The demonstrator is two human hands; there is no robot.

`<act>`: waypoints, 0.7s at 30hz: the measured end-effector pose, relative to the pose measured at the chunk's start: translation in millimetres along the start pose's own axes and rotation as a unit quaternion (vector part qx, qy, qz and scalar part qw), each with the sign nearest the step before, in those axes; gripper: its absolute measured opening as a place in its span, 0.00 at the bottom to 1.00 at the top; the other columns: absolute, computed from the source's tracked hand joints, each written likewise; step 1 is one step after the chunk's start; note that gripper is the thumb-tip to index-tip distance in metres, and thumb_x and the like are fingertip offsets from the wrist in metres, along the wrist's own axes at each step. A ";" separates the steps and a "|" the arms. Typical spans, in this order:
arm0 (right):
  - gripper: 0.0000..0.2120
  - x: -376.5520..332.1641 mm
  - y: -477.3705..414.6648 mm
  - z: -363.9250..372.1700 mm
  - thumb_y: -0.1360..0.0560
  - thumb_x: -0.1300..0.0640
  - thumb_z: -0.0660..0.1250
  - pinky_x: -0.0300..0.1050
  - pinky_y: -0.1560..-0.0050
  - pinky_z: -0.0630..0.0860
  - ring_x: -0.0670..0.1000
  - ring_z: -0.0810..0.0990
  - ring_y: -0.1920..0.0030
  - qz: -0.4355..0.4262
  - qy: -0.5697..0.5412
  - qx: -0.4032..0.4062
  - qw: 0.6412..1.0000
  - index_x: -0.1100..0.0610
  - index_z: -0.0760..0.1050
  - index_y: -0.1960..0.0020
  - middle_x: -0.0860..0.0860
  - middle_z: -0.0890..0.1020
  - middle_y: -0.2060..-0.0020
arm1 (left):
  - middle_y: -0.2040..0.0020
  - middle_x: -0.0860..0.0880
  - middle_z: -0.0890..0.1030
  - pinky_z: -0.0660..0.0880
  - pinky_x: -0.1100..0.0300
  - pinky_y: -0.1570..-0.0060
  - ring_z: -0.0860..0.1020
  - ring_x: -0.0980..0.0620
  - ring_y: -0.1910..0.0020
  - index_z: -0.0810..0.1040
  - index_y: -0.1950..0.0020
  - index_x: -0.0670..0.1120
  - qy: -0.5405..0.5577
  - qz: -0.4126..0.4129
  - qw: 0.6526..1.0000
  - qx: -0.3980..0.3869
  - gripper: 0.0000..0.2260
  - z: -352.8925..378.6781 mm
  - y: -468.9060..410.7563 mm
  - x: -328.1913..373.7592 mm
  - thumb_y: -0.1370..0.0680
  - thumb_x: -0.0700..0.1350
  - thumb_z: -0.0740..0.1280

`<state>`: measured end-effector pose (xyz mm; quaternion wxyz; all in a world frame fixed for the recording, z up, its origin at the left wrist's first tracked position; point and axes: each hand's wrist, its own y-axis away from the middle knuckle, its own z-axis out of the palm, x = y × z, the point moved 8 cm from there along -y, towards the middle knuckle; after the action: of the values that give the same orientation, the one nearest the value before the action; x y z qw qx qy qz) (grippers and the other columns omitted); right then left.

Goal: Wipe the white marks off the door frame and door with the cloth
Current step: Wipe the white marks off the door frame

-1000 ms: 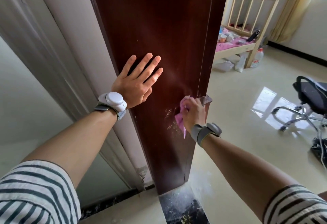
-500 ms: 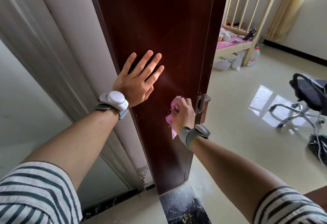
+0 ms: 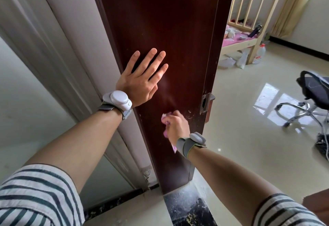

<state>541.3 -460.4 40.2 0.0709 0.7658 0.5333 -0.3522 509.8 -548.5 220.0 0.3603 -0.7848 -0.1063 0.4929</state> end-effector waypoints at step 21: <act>0.08 67.7 -7.1 -64.6 0.26 0.63 0.63 0.39 0.54 0.66 0.51 0.74 0.55 0.228 -0.183 0.239 0.926 0.54 0.73 0.48 0.52 0.74 0.50 | 0.24 0.45 0.67 0.55 0.42 0.25 0.65 0.43 0.24 0.72 0.26 0.47 -0.006 -0.026 1.000 0.006 0.22 2.1 6.6 1.3 0.21 0.44 0.61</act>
<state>577.4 -374.2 48.4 0.0602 0.7834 0.2221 -0.5773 507.4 -551.6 214.1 0.3770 -0.7766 -0.1260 0.4888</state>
